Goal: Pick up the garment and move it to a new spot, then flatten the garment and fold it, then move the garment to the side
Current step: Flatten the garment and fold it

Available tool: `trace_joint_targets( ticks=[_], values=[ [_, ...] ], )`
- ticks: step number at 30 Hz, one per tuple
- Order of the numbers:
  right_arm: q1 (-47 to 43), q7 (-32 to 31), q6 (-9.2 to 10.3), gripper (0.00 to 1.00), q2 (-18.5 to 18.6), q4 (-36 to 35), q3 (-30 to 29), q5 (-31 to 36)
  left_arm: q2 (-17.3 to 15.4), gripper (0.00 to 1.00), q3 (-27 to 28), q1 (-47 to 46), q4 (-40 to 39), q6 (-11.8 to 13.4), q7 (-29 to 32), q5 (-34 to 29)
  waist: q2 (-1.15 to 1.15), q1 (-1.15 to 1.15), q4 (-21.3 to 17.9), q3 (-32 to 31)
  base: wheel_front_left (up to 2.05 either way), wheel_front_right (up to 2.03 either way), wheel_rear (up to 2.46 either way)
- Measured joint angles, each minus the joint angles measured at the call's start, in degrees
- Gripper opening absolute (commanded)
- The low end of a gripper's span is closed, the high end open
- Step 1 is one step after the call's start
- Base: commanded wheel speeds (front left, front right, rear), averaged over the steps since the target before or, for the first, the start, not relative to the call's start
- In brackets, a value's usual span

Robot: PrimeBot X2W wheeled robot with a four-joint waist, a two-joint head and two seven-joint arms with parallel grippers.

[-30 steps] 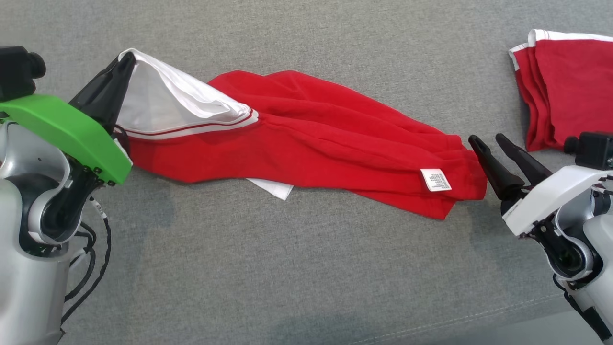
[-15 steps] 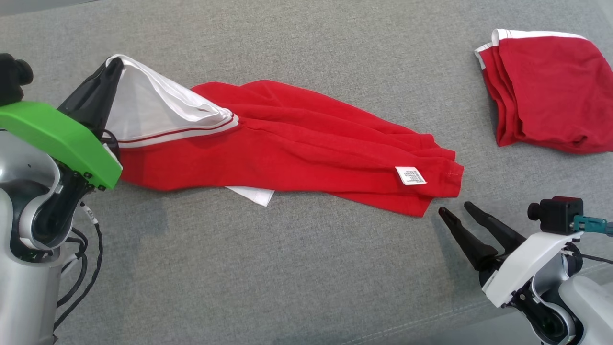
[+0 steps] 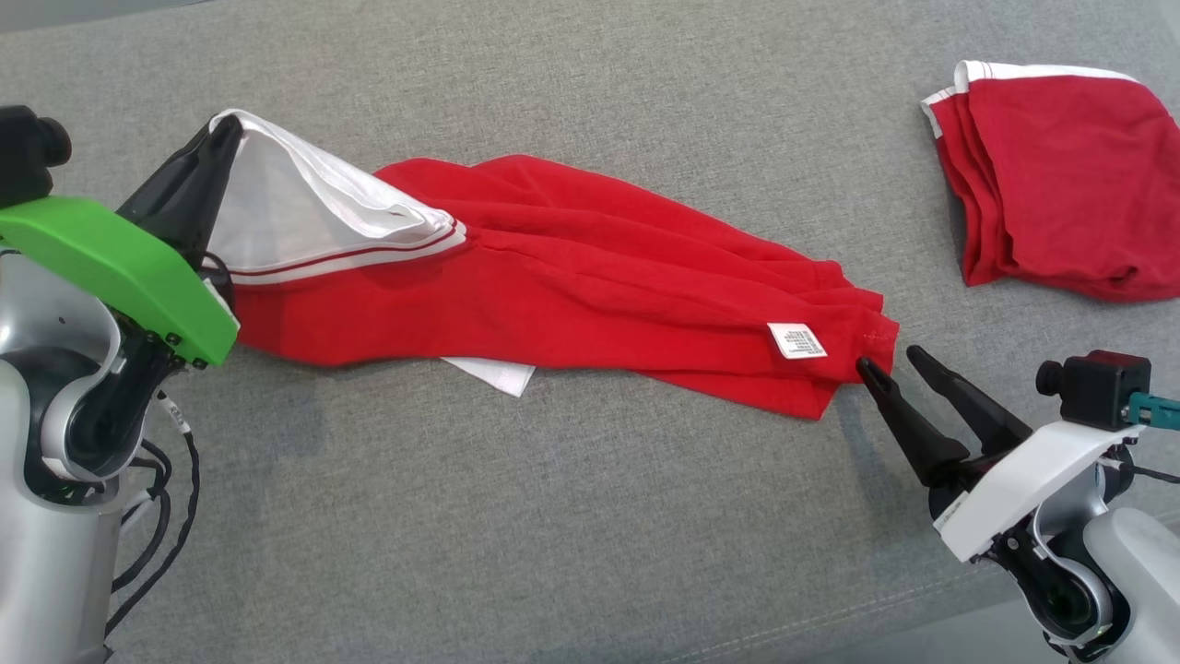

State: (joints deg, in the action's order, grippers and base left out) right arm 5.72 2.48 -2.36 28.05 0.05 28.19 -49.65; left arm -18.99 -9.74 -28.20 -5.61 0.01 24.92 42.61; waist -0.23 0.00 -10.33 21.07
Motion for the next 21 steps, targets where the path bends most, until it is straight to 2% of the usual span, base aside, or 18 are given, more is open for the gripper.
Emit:
trace_joint_targets(
  ticks=[9,10,13,17,19,21],
  values=[
    [0.26,0.56,0.01,1.00,0.01,-1.23,-0.85,-0.33,0.01,0.00,0.00,0.01,0.48,0.00,0.00,0.00,0.00,0.00,0.25,-0.20,0.00,0.00,0.00],
    [0.25,0.58,0.01,0.78,-0.03,-1.33,-0.90,-0.81,0.01,0.00,0.01,0.01,0.59,0.00,0.00,0.00,0.00,0.00,0.29,-0.25,0.00,0.00,0.00],
    [0.24,0.57,0.01,0.50,-0.03,-1.42,-0.89,-1.15,0.01,0.00,0.07,0.03,0.82,0.01,-0.01,0.00,0.00,0.00,0.32,-0.36,0.00,0.00,0.00],
    [0.22,0.53,0.01,0.43,-0.02,-1.42,-0.90,-1.63,0.01,0.00,0.07,0.04,0.83,0.01,-0.01,0.00,0.00,0.00,0.34,-0.41,0.00,0.00,0.00],
    [0.21,0.51,0.02,0.45,-0.03,-1.40,-0.91,-1.92,0.01,0.00,0.07,0.04,0.82,0.01,-0.01,0.00,0.00,0.00,0.35,-0.41,0.00,0.00,0.00],
    [0.20,0.42,0.02,0.55,0.00,-1.35,-0.91,-1.92,0.01,0.00,0.07,0.04,0.82,0.01,-0.01,0.00,0.00,0.00,0.39,-0.40,0.00,0.00,0.00]
  ],
)
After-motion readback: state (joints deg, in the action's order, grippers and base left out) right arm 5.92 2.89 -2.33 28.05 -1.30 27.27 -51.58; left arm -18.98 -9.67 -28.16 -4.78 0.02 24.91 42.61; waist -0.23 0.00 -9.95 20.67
